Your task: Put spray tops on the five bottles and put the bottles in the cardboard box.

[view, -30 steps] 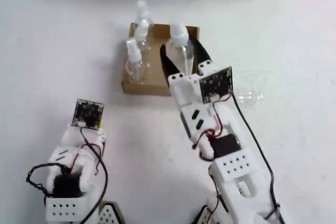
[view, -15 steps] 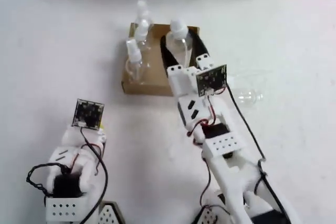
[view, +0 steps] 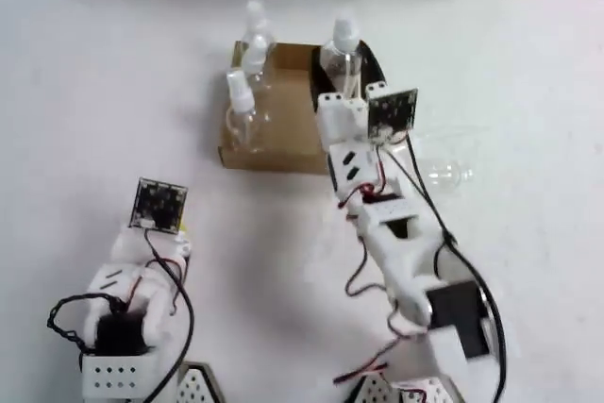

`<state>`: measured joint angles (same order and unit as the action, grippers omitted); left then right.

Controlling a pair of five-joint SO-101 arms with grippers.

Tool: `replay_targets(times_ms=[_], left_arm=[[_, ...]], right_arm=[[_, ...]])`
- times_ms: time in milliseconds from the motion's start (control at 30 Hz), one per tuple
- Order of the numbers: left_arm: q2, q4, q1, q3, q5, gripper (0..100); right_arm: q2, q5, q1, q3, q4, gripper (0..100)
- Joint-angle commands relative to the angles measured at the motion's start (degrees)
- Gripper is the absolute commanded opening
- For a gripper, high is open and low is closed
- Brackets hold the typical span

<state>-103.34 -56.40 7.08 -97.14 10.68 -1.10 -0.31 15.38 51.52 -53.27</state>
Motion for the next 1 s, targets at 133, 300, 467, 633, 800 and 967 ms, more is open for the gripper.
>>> replay_targets(times_ms=[133, 300, 467, 633, 800, 967], left_arm=[[-0.31, -0.18, 0.31, 0.18, 0.44, 2], [-0.31, -0.09, 0.31, 0.18, 0.44, 2], [-0.31, -0.09, 0.31, 0.18, 0.44, 2], [-0.31, -0.09, 0.22, 0.18, 0.44, 2], [-0.31, -0.09, 0.22, 0.18, 0.44, 2], [-0.31, 0.0, 0.22, 0.18, 0.44, 2]], right_arm=[[-12.79, -0.18, -1.01, -13.01, -5.23, 1.5], [-20.53, -0.18, -2.07, -20.84, -5.23, 1.5], [-26.51, -0.18, -3.12, -27.78, -4.88, 1.5], [-31.16, -0.18, -3.3, -32.62, -4.79, 1.5], [-35.38, -0.09, -3.3, -36.57, -4.79, 1.5], [-38.37, -0.09, -3.3, -39.65, -4.79, 1.5]])
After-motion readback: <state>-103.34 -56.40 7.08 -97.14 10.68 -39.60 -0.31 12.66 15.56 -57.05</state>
